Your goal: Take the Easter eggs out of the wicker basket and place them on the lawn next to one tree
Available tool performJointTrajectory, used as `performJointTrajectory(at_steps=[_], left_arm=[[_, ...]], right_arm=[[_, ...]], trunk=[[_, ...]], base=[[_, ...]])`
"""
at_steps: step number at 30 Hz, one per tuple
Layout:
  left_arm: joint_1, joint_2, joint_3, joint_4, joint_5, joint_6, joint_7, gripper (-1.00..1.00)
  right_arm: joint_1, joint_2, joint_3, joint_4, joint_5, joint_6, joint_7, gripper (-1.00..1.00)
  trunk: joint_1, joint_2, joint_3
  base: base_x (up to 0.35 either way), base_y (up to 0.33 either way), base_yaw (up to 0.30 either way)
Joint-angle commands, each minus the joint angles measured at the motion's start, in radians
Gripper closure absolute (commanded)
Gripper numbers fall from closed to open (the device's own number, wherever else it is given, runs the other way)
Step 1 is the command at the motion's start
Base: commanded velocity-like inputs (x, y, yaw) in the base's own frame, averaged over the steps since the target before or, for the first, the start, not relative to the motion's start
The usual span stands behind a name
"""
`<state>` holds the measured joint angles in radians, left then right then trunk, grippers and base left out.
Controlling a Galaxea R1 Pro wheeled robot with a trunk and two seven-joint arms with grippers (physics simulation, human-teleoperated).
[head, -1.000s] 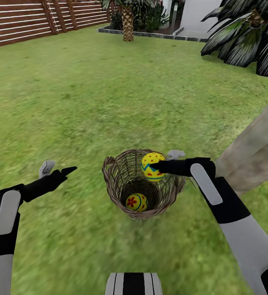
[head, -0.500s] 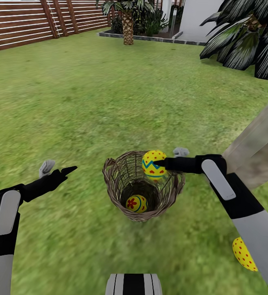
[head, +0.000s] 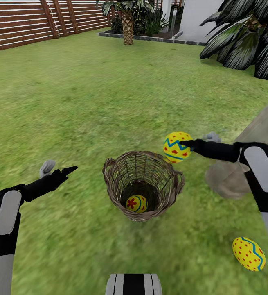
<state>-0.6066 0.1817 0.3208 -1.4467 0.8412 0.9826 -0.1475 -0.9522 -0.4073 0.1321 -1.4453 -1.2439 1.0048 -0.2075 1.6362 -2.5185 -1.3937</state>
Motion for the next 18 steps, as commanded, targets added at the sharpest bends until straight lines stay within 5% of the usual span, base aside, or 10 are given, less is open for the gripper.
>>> performJointTrajectory(at_steps=[1,2,4,6,9,11,14,18], left_arm=[[-0.001,-0.001,0.001,0.000,-0.010,0.004,-0.011,-1.00],[-0.001,-0.001,0.001,0.000,-0.010,0.004,-0.011,-1.00],[-0.001,-0.006,-0.001,0.000,-0.010,0.004,-0.011,-1.00],[-0.001,-0.008,-0.002,0.000,-0.010,0.004,-0.011,-1.00],[-0.001,-0.008,-0.002,0.000,-0.010,0.004,-0.011,-1.00],[-0.001,-0.008,-0.002,0.000,-0.010,0.004,-0.011,-1.00],[-0.001,-0.008,-0.002,0.000,-0.010,0.004,-0.011,-1.00],[-0.001,-0.008,-0.001,0.000,-0.010,0.004,-0.011,-1.00]], right_arm=[[-0.002,-0.040,-0.007,-0.001,-0.066,0.001,-0.010,1.00],[-0.004,-0.095,-0.011,-0.001,-0.125,0.001,-0.010,1.00],[-0.006,-0.248,-0.012,0.000,-0.318,0.001,-0.012,1.00],[-0.006,-0.324,-0.004,0.000,-0.445,0.003,-0.012,1.00],[-0.005,-0.375,0.009,0.000,-0.478,0.007,-0.012,1.00],[-0.002,-0.433,0.039,0.003,-0.482,0.009,-0.013,1.00],[0.000,-0.550,0.141,0.005,-0.483,0.009,-0.013,1.00],[0.002,-0.586,0.302,0.010,-0.483,0.009,-0.013,1.00]], trunk=[[0.000,0.000,-0.001],[0.000,0.000,-0.001],[0.000,0.000,-0.001],[0.000,0.000,-0.001],[0.000,0.000,-0.001],[0.000,0.000,-0.001],[0.000,0.000,-0.001],[0.000,0.000,-0.001]], base=[[0.000,0.000,0.000],[0.000,0.000,0.000],[0.000,0.000,0.000],[0.000,0.000,0.000],[0.000,0.000,0.000],[0.000,0.000,0.000],[0.000,0.000,0.000],[0.000,0.000,0.000]])
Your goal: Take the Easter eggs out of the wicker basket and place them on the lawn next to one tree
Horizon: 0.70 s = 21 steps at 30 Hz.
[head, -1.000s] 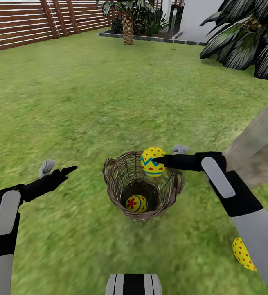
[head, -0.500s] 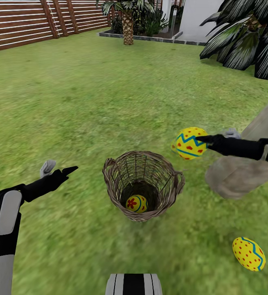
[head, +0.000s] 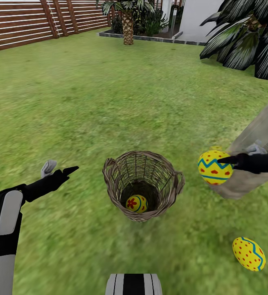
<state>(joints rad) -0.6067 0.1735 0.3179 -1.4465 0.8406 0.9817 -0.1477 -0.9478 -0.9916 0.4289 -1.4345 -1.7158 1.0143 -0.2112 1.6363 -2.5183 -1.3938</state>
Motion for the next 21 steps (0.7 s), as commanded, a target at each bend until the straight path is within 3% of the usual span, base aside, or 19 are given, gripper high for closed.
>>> performJointTrajectory(at_steps=[1,6,8,11,15,19,21], left_arm=[[-0.001,0.000,0.001,0.000,-0.009,0.005,-0.010,-1.00],[-0.001,0.000,0.001,0.000,-0.009,0.005,-0.010,-1.00],[-0.001,0.000,0.001,0.000,-0.009,0.005,-0.010,-1.00],[0.000,0.000,0.001,0.000,-0.009,0.005,-0.010,-1.00],[-0.001,0.000,0.001,0.000,-0.009,0.005,-0.010,-1.00],[-0.001,-0.001,0.001,0.001,-0.009,0.005,-0.010,-1.00],[0.000,-0.001,-0.001,0.001,-0.009,0.005,-0.009,-1.00]], right_arm=[[-0.002,-0.006,0.041,-0.001,-0.012,0.000,-0.009,1.00],[-0.002,-0.013,0.262,-0.003,-0.002,-0.002,-0.010,1.00],[-0.001,-0.013,0.316,-0.002,0.019,-0.004,-0.011,1.00],[0.001,-0.012,0.389,0.004,0.140,-0.013,-0.010,1.00],[0.034,-0.009,0.417,0.048,0.204,-0.025,-0.010,1.00],[0.088,-0.005,0.423,0.060,0.344,-0.027,-0.007,1.00],[0.111,-0.004,0.424,0.062,0.374,-0.028,-0.007,1.00]], trunk=[[0.000,0.000,-0.001],[0.000,0.000,-0.001],[0.000,0.000,-0.001],[0.000,0.000,-0.001],[0.000,0.000,-0.001],[0.000,0.000,-0.001],[0.000,0.000,-0.001]], base=[[0.000,0.000,0.000],[0.000,0.000,0.000],[0.000,0.000,0.000],[0.000,0.000,0.000],[0.000,0.000,0.000],[0.000,0.000,0.000],[0.000,0.000,0.000]])
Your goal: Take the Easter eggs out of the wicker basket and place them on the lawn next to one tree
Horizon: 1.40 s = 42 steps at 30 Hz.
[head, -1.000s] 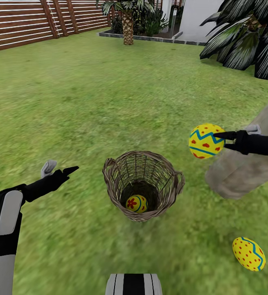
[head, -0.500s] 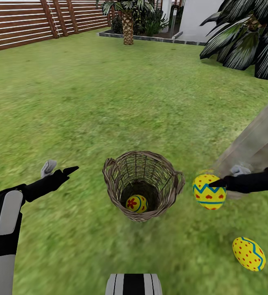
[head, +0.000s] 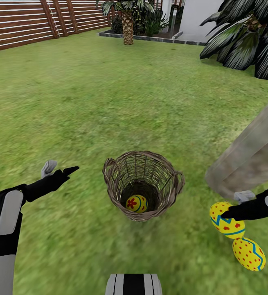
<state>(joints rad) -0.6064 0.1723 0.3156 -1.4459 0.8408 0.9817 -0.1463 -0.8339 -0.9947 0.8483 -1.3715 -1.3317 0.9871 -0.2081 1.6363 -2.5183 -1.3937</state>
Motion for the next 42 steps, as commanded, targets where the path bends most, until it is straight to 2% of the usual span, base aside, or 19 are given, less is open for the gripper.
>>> performJointTrajectory(at_steps=[1,2,5,9,12,13,20,22,27,33,34,36,37,39,42], left_arm=[[-0.001,0.000,0.001,0.000,-0.009,0.005,-0.010,-1.00],[-0.001,0.000,0.001,0.000,-0.009,0.005,-0.010,-1.00],[-0.001,0.000,0.001,0.001,-0.009,0.005,-0.010,-1.00],[-0.001,0.000,0.001,0.001,-0.009,0.005,-0.010,-1.00],[0.000,0.000,0.002,0.001,-0.009,0.003,-0.012,-1.00],[0.000,0.000,0.001,0.001,-0.009,0.003,-0.011,-1.00],[0.000,0.000,0.002,0.001,-0.009,0.003,-0.012,-1.00],[0.001,0.000,0.002,0.001,-0.009,0.003,-0.012,-1.00],[0.001,0.000,0.000,0.001,-0.009,0.003,-0.012,-1.00],[0.001,0.000,0.000,0.001,-0.009,0.003,-0.012,-1.00],[0.001,0.000,0.000,0.002,-0.009,0.003,-0.012,-1.00],[0.001,0.000,0.000,0.001,-0.009,0.003,-0.012,-1.00],[0.001,0.000,0.000,0.001,-0.009,0.003,-0.012,-1.00],[0.001,0.000,0.000,0.002,-0.009,0.003,-0.012,-1.00],[0.001,0.000,-0.001,0.002,-0.009,0.003,-0.011,-1.00]], right_arm=[[0.003,-0.001,0.005,0.000,-0.005,-0.001,-0.010,1.00],[0.006,-0.001,0.005,0.000,0.003,-0.002,-0.010,1.00],[0.008,-0.001,0.005,0.023,0.070,-0.009,-0.009,1.00],[0.009,-0.006,0.004,0.029,0.085,-0.010,-0.008,1.00],[0.009,-0.012,0.003,0.029,0.088,-0.009,0.023,1.00],[0.009,-0.030,0.003,0.027,0.088,-0.009,0.030,1.00],[0.009,-0.096,0.003,0.029,0.088,-0.008,0.033,1.00],[0.009,-0.126,0.003,0.032,0.088,-0.010,0.033,1.00],[0.009,-0.164,0.003,0.033,0.086,-0.010,0.033,1.00],[0.009,-0.168,0.004,0.053,0.086,-0.010,0.037,1.00],[0.009,-0.167,0.004,0.055,0.084,-0.010,0.057,1.00],[0.009,-0.169,0.004,0.061,0.089,-0.009,0.150,1.00],[0.009,-0.170,0.004,0.083,0.111,-0.009,0.177,1.00],[0.009,-0.168,0.003,0.184,0.187,-0.016,0.199,1.00],[0.009,-0.168,0.004,0.249,0.199,-0.071,0.223,1.00]], trunk=[[0.000,0.000,-0.001],[0.000,0.000,-0.001],[0.000,0.000,-0.001],[0.000,0.000,-0.001],[0.000,0.000,-0.001],[0.000,0.000,-0.001],[0.000,0.000,-0.001],[0.000,0.000,-0.001],[0.000,0.000,-0.001],[0.000,0.000,-0.001],[0.000,0.000,-0.001],[0.000,0.000,-0.001],[0.000,0.000,-0.001],[0.000,0.000,-0.001],[0.000,0.000,-0.001]], base=[[0.000,0.000,0.000],[0.000,0.000,0.000],[0.000,0.000,0.000],[0.000,0.000,0.000],[0.000,0.000,0.000],[0.000,0.000,0.000],[0.000,0.000,0.000],[0.000,0.000,0.000],[0.000,0.000,0.000],[0.000,0.000,0.000],[0.000,0.000,0.000],[0.000,0.000,0.000],[0.000,0.000,0.000],[0.000,0.000,0.000],[-0.005,-0.047,0.000]])
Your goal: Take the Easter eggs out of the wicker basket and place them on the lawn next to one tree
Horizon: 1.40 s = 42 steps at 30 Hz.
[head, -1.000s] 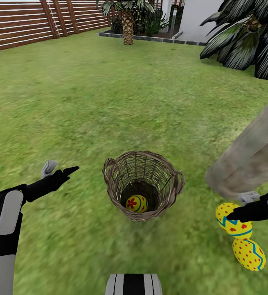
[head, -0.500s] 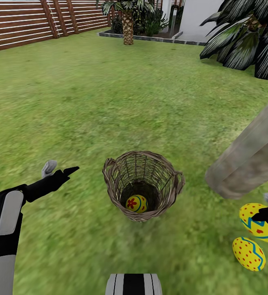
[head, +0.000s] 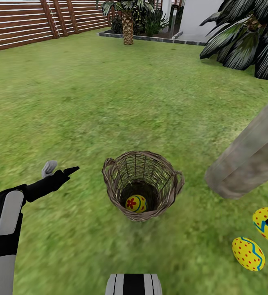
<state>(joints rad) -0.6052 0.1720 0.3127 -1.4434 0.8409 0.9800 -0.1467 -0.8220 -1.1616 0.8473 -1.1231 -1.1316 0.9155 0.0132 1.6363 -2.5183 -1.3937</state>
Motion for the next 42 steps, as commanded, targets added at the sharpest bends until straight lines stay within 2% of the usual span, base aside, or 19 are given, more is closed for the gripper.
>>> performJointTrajectory(at_steps=[1,3,5,7,11,12,15,18,21,22,25,28,31,34,36,38,40,41,42], left_arm=[[-0.001,0.000,0.001,0.000,-0.010,0.005,-0.010,-1.00],[-0.001,0.000,0.000,0.000,-0.011,0.005,-0.010,-1.00],[-0.001,0.000,0.000,0.000,-0.011,0.005,-0.010,-1.00],[-0.001,0.000,0.000,0.000,-0.011,0.005,-0.010,-1.00],[-0.001,0.000,0.000,-0.001,-0.010,0.005,-0.011,-1.00],[-0.001,0.000,0.000,-0.001,-0.010,0.005,-0.011,-1.00],[-0.001,0.000,0.001,-0.002,-0.009,0.005,-0.011,-1.00],[-0.001,0.000,0.002,-0.002,-0.009,0.005,-0.011,-1.00],[-0.001,0.000,0.002,-0.002,-0.009,0.005,-0.011,-1.00],[-0.001,0.000,0.002,-0.002,-0.009,0.005,-0.011,-1.00],[-0.001,0.000,0.002,-0.002,-0.009,0.005,-0.011,-1.00],[-0.001,0.000,0.002,-0.002,-0.009,0.005,-0.011,-1.00],[-0.001,0.000,0.002,-0.003,-0.009,0.005,-0.011,-1.00],[-0.001,0.000,0.002,-0.003,-0.009,0.005,-0.011,-1.00],[-0.001,0.000,0.002,-0.003,-0.009,0.005,-0.011,-1.00],[-0.001,0.000,0.002,-0.003,-0.009,0.005,-0.011,-1.00],[-0.001,0.000,0.000,-0.004,-0.009,0.005,-0.013,-1.00],[-0.001,0.000,-0.001,-0.004,-0.009,0.006,-0.013,-1.00],[-0.001,0.000,-0.001,-0.005,-0.009,0.007,-0.012,-1.00]], right_arm=[[-0.003,-0.001,0.005,0.017,0.003,-0.010,0.032,1.00],[-0.003,0.000,0.006,0.046,0.045,-0.022,0.117,1.00],[-0.003,0.002,0.006,0.067,0.072,-0.046,0.167,1.00],[-0.003,0.003,0.006,0.085,0.076,-0.081,0.194,1.00],[-0.003,0.003,0.006,0.097,0.074,-0.093,0.209,1.00],[-0.003,0.003,0.006,0.111,0.075,-0.105,0.237,1.00],[-0.003,0.006,0.006,0.203,0.084,-0.173,0.319,1.00],[-0.003,0.011,0.007,0.328,0.085,-0.285,0.439,1.00],[-0.002,0.026,0.017,0.425,0.087,-0.324,0.564,1.00],[-0.002,0.028,0.018,0.434,0.086,-0.327,0.582,1.00],[-0.002,0.046,0.020,0.469,0.087,-0.329,0.599,1.00],[-0.002,0.079,0.020,0.546,0.092,-0.345,0.602,1.00],[-0.002,0.094,0.020,0.563,0.092,-0.410,0.606,1.00],[-0.002,0.099,0.020,0.566,0.092,-0.434,0.608,1.00],[-0.002,0.105,0.021,0.566,0.089,-0.501,0.608,1.00],[-0.002,0.138,0.020,0.577,0.089,-0.560,0.606,1.00],[-0.002,0.211,0.021,0.640,0.092,-0.614,0.601,1.00],[-0.002,0.237,0.022,0.663,0.093,-0.644,0.597,1.00],[-0.002,0.276,0.022,0.694,0.093,-0.706,0.592,1.00]], trunk=[[0.000,0.000,-0.001],[0.000,0.000,-0.001],[0.000,0.000,-0.001],[0.000,0.000,-0.001],[0.000,0.000,-0.001],[0.000,0.000,-0.001],[0.000,0.000,-0.001],[0.000,0.000,-0.001],[0.000,0.000,0.001],[0.000,0.000,0.002],[0.000,0.000,0.005],[0.000,0.000,0.009],[0.000,0.000,0.013],[0.000,0.000,0.016],[0.000,0.000,0.017],[0.000,0.000,0.017],[0.000,0.000,0.017],[0.000,0.000,0.017],[0.000,0.000,0.017]], base=[[-0.055,-0.198,0.000],[-0.078,-0.256,0.000],[-0.083,-0.266,0.000],[-0.029,-0.131,0.000],[-0.003,-0.019,0.000],[0.000,-0.099,0.000],[0.000,-0.081,0.000],[0.000,-0.008,0.000],[0.000,-0.001,-0.080],[0.000,0.000,-0.180],[0.000,0.000,-0.199],[0.000,0.000,-0.205],[0.000,0.000,-0.206],[0.000,0.000,-0.200],[0.000,0.000,-0.067],[0.000,0.000,-0.018],[0.000,0.000,-0.003],[0.000,0.000,-0.001],[0.000,0.000,0.000]])
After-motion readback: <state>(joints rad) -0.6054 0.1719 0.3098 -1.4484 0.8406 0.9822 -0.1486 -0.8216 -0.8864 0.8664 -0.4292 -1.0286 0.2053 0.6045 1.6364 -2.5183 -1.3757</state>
